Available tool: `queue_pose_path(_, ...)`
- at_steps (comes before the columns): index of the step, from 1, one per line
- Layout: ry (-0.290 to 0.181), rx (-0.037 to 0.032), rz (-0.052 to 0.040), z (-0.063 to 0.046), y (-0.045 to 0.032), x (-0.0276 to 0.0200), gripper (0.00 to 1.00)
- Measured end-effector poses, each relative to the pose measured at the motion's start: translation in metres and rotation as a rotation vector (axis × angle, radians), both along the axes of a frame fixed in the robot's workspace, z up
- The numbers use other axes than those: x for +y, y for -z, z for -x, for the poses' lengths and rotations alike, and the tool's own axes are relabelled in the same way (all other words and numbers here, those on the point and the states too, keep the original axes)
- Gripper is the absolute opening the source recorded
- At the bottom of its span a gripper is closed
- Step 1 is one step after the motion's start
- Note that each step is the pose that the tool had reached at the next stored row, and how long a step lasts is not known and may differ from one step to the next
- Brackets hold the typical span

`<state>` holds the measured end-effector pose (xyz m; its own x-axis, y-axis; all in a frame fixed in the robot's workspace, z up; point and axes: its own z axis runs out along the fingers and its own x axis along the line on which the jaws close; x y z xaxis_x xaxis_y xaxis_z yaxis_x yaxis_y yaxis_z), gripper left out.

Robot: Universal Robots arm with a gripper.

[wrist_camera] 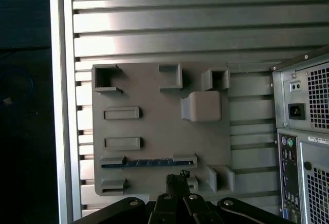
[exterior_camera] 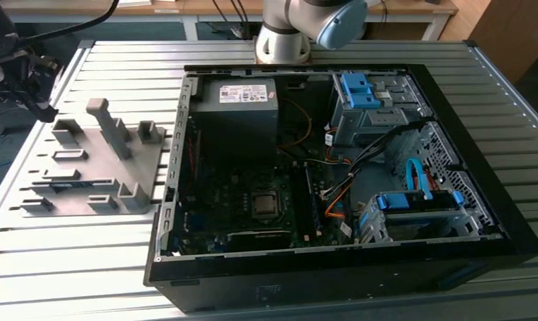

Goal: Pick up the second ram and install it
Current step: 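Reach for the second ram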

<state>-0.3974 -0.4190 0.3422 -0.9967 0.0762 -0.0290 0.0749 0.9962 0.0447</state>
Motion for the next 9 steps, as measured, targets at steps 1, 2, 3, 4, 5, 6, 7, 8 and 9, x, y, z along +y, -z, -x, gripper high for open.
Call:
queue_pose_path(1, 0.0, -0.0001, -0.0001, 0.0002, 0.001, -0.0006, 0.1)
queue_pose_path(2, 0.0, -0.0001, 0.0, 0.0004, 0.0021, -0.0013, 0.1)
queue_pose_path(3, 0.0, -0.0001, -0.0001, 0.0006, 0.003, -0.0019, 0.1)
queue_pose_path(4, 0.0, -0.0001, 0.0, 0.0008, 0.0037, -0.0024, 0.1)
queue_pose_path(5, 0.0, -0.0001, 0.0, 0.001, 0.0045, -0.0028, 0.1)
queue_pose_path(6, 0.0, 0.0, 0.0, 0.0011, 0.0053, -0.0033, 0.1)
queue_pose_path(7, 0.0, 0.0, 0.0, 0.0013, 0.0062, -0.0037, 0.1)
queue_pose_path(8, 0.0, -0.0001, -0.0001, 0.0014, 0.0074, -0.004, 0.1)
queue_pose_path(9, 0.0, 0.0, 0.0, 0.0015, 0.0086, -0.0043, 0.1)
